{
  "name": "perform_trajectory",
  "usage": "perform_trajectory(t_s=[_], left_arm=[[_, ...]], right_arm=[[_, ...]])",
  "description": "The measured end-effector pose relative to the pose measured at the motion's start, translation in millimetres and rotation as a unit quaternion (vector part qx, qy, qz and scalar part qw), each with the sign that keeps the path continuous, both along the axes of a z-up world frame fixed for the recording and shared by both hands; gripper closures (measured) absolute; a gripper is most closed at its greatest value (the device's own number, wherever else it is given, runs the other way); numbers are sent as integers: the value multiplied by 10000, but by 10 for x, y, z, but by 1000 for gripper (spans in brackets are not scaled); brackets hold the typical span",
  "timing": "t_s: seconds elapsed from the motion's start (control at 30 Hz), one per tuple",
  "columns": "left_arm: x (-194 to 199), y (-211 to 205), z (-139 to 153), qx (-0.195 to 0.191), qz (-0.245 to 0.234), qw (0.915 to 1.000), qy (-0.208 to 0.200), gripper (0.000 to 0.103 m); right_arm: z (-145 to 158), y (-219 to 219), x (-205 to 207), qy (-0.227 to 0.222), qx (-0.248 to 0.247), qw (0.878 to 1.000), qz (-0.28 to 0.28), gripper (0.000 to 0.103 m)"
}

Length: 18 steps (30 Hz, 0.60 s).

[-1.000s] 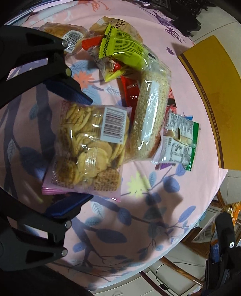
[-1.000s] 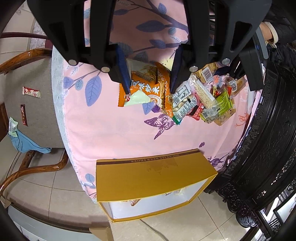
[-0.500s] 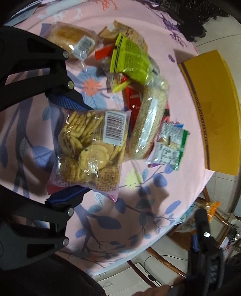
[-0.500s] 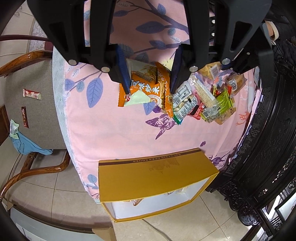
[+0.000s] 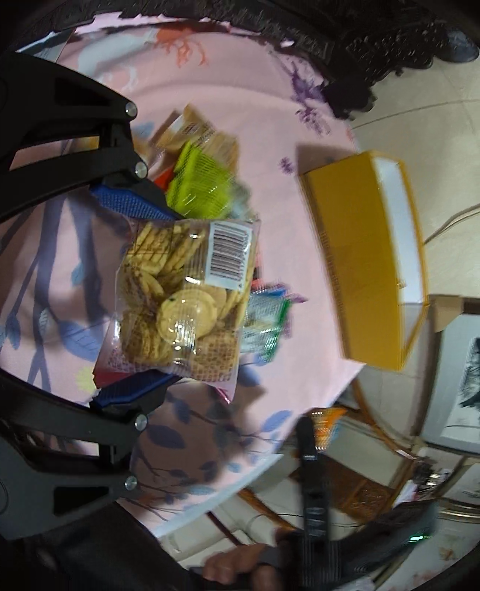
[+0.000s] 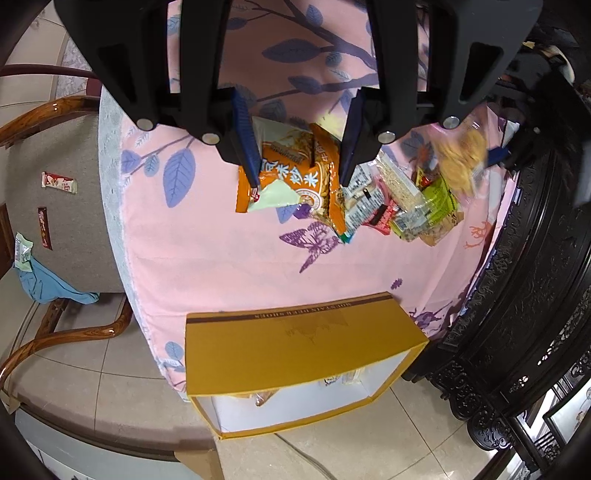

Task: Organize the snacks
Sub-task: 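Carry the cracker bag and orange packet into the yellow box and release both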

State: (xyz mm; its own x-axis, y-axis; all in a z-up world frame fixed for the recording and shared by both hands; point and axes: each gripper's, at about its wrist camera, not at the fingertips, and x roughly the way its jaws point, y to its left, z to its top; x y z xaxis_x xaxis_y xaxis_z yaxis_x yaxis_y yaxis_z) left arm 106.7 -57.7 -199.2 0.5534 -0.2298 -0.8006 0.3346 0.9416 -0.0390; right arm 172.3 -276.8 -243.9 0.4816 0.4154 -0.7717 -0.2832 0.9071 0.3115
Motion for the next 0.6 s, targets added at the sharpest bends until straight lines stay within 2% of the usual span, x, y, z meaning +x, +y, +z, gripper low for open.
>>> perform_trajectory(t_s=[0.13,0.27,0.47,0.6], left_arm=[[172,63,339,-123,218,9991,-335,29],[436,82,639,-159,337,9971,-670,29],[1007,61,1111,-290,449,9910,-1225,29],[1451,-4,1380,-223,522,9857,-1584,29]], right_arm=[[149,20,67,-141,101,9998,35,60],[424,22,234,-439,269,9987,10,60],[883,39,607,-1014,405,9940,30,60],[1171,94,965,-1418,417,9890,42,60]])
